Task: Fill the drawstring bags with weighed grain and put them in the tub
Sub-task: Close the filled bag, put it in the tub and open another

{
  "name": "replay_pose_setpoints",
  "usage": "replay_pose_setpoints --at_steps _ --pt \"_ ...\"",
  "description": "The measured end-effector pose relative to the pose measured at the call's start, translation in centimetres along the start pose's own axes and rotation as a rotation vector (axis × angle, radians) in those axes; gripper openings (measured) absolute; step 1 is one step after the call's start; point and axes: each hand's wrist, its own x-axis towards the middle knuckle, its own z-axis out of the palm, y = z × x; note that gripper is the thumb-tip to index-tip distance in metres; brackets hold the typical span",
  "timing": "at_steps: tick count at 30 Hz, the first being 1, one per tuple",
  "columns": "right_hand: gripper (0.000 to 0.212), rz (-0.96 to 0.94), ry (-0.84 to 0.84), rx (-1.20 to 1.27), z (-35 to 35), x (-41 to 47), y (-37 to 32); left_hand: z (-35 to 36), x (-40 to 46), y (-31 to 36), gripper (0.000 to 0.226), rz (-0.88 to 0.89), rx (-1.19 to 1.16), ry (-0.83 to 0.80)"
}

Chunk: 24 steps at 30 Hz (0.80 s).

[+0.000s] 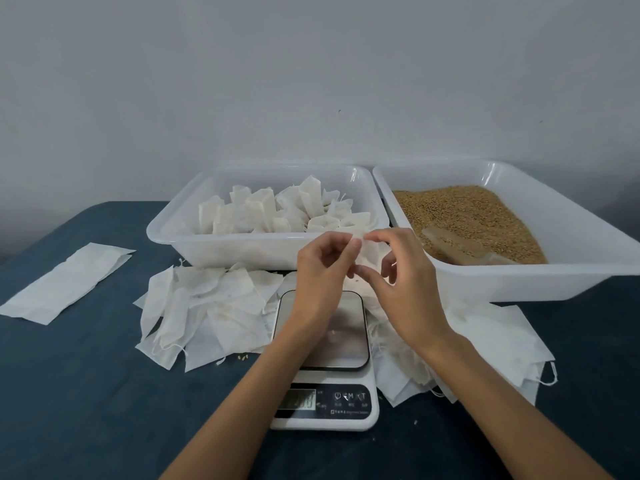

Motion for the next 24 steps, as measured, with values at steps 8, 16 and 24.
replay_pose_setpoints --at_steps 8,16,24 --pt "0.012 -0.046 0.065 0.088 -0.7 0.5 -0.5 3.5 -1.7 -0.7 0.015 0.006 -0.123 0.255" --pt "0.026 -0.002 0.070 -0.018 -1.2 0.8 -0.3 6.0 -0.8 -2.2 0.014 0.036 -0.023 0.313" --pt "0.026 0.045 0.050 -0.010 -1.4 0.9 -0.5 4.8 0.0 -1.5 0.020 0.034 0.009 0.203"
